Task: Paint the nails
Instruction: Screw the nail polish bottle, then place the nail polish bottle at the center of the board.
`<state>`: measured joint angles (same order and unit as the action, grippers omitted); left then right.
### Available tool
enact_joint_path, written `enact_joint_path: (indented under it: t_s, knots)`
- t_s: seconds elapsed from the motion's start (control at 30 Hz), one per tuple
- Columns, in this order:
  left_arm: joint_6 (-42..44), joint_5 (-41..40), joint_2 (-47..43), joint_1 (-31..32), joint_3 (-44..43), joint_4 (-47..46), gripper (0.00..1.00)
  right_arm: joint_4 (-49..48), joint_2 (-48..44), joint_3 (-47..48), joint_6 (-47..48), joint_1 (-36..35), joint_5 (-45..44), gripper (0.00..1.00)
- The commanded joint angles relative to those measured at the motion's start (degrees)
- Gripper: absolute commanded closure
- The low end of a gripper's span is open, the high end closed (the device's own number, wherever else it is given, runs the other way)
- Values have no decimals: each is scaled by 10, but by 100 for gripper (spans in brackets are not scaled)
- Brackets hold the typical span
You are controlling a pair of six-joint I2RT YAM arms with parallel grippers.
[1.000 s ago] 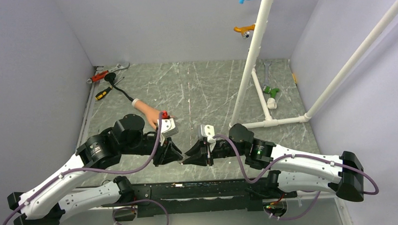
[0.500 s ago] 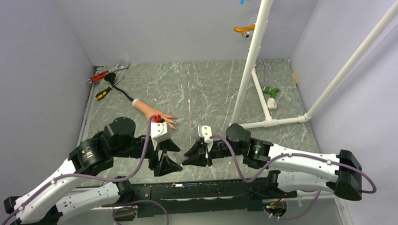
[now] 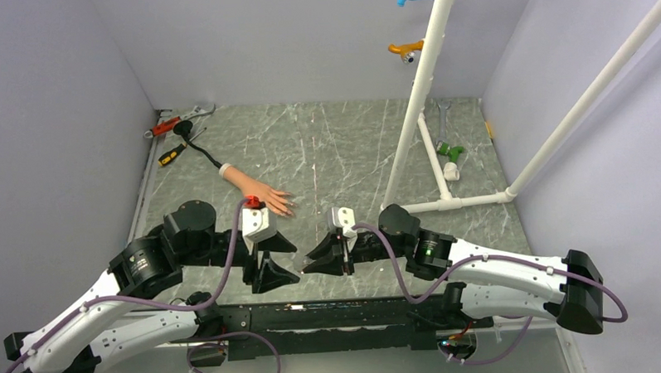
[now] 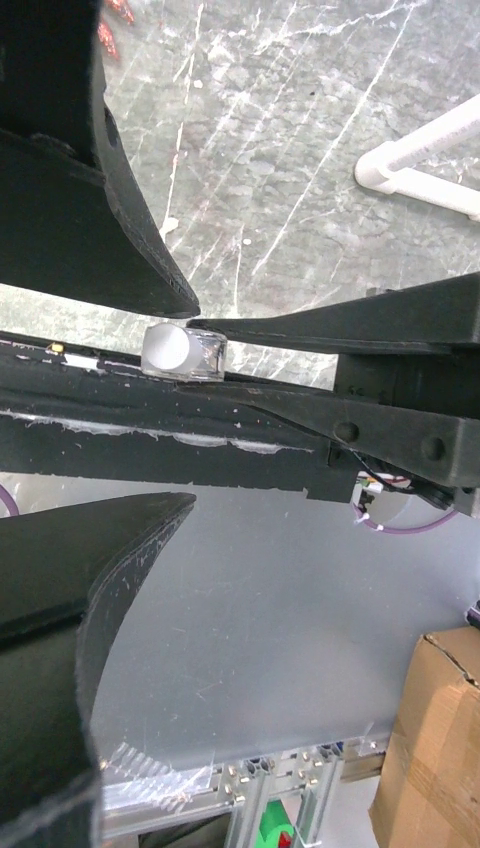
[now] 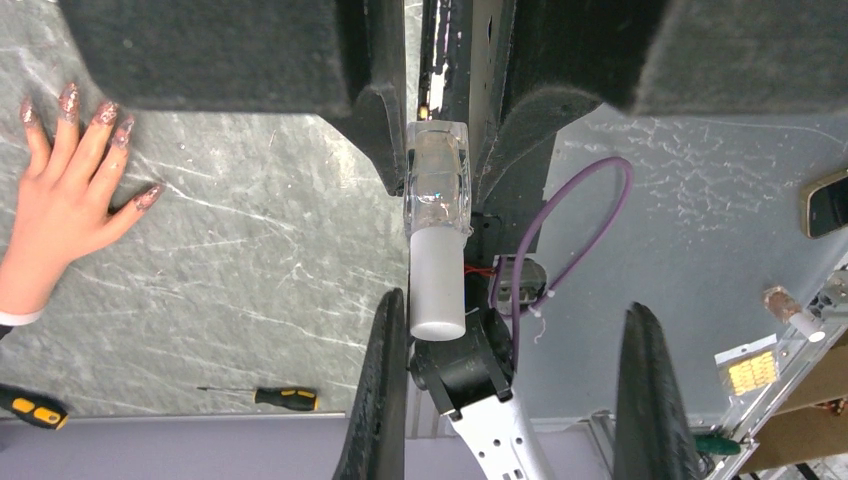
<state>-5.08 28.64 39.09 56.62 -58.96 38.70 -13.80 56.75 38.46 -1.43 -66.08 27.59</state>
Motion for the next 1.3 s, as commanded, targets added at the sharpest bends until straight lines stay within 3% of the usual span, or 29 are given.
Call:
enact_joint_path:
  t_s: [0.0, 0.23, 0.4, 0.57, 1.27]
  knots:
    - [27, 2, -6, 2, 10, -37, 32, -42, -26, 1, 6, -1, 9, 100]
    - [44, -14, 0, 2, 24, -41, 35, -40, -26, 1, 7, 0, 7, 100]
    - [74, -19, 9, 2, 29, -36, 45, -41, -28, 0, 7, 0, 6, 100]
    - [89, -21, 17, 2, 39, -29, 47, -41, -25, 0, 8, 0, 6, 100]
    - [117, -4, 41, 3, 37, -2, 71, -38, -25, 1, 9, 0, 4, 100]
